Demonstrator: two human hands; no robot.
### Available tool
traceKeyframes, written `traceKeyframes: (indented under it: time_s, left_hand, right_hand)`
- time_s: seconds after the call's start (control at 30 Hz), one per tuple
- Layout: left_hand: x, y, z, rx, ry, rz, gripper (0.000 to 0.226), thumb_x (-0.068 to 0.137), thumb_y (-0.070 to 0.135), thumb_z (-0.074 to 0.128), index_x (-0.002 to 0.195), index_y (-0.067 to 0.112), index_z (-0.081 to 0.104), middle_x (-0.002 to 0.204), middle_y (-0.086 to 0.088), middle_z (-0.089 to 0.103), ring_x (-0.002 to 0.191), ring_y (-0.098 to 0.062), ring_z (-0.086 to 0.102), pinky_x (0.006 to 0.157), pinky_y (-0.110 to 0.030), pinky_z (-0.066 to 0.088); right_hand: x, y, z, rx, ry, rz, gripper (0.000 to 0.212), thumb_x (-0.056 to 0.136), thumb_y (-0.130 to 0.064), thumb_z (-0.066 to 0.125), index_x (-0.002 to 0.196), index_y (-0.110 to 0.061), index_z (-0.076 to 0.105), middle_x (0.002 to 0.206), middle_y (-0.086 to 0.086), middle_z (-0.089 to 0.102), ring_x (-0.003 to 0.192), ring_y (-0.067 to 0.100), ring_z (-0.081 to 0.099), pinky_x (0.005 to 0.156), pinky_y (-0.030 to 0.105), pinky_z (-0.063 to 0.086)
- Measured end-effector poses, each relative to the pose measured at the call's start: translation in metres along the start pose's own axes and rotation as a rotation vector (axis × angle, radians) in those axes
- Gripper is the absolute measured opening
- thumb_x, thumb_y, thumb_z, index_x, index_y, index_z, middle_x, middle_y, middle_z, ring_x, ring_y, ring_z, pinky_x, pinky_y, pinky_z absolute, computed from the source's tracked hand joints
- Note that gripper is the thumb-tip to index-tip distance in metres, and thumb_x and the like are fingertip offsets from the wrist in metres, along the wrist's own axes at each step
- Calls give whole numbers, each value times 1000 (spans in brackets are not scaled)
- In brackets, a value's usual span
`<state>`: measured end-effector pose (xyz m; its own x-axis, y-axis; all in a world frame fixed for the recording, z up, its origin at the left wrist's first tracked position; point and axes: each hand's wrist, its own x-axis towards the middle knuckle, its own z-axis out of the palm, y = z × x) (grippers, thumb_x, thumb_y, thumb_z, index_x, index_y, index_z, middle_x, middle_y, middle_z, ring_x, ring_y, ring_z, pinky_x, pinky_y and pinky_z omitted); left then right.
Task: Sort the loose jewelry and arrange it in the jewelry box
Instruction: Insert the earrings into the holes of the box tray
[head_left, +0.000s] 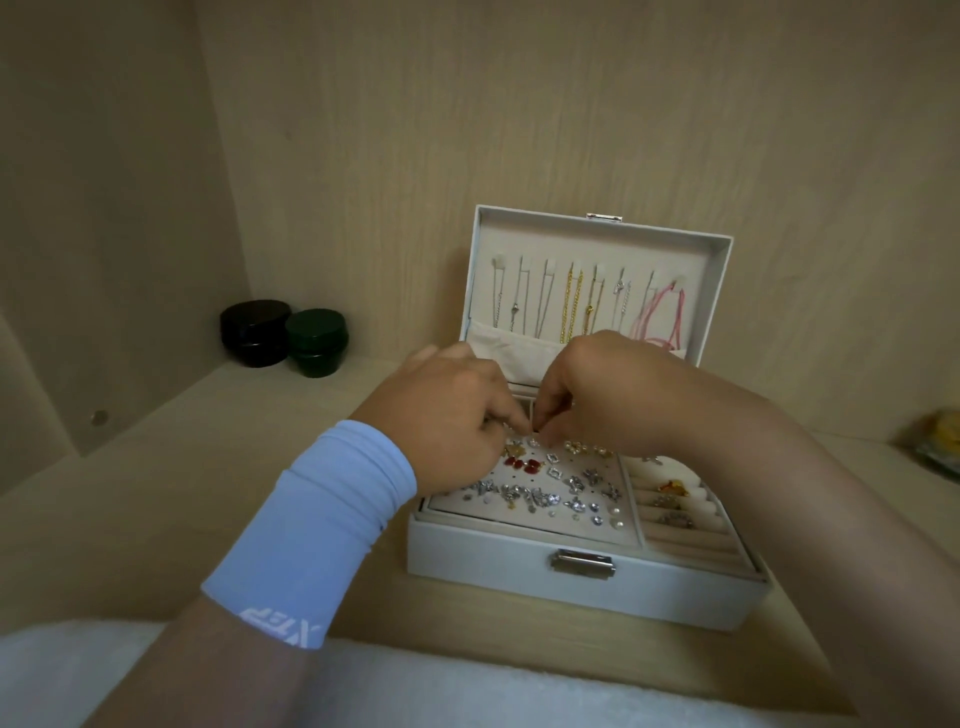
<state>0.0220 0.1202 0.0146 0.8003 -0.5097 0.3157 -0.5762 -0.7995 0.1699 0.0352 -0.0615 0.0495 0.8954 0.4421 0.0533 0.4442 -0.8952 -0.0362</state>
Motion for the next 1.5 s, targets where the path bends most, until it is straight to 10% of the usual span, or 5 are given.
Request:
traceKeyframes:
  time_s: [0.97,1.13,1.3,1.4,1.5]
  left_hand:
    - [-3,-3,11,-87,79,-40,30,95,28,53,119,40,66,120,16,57,116,-8,39,101,-24,27]
    - [-7,-5,12,-355,337,-277,25,94,22,56,116,34,61,118,13,48,117,-10,41,97,-26,37]
    - [-5,-1,14,-663,161,-647,52,96,36,52,145,23,39,145,0,42,128,-23,46,106,-37,37]
    - [-4,-1,16,-703,90,-696,36,98,38,46,122,16,61,118,-3,65,108,-22,60,94,-35,45]
    - [-5,0,10,-718,103,-699,33,98,31,46,83,11,67,90,-9,68,84,-24,61,76,-32,46]
  right_hand:
    - [2,17,-8,159,-38,67,5,88,-29,74,88,-30,79,84,-18,72,83,0,65,79,27,54]
    - [-39,45,-12,361,308,244,11,95,-30,64,94,-26,75,93,-16,70,84,-2,61,75,21,47]
    - [-76,69,19,473,336,504,41,95,-38,61,133,-23,59,134,2,56,107,14,59,89,26,39]
    - [-89,73,35,766,246,632,55,97,-37,62,147,-19,47,145,7,51,128,22,54,104,35,44]
    - [-93,80,50,990,181,633,36,99,-30,59,130,-13,65,124,5,70,106,20,67,102,45,51]
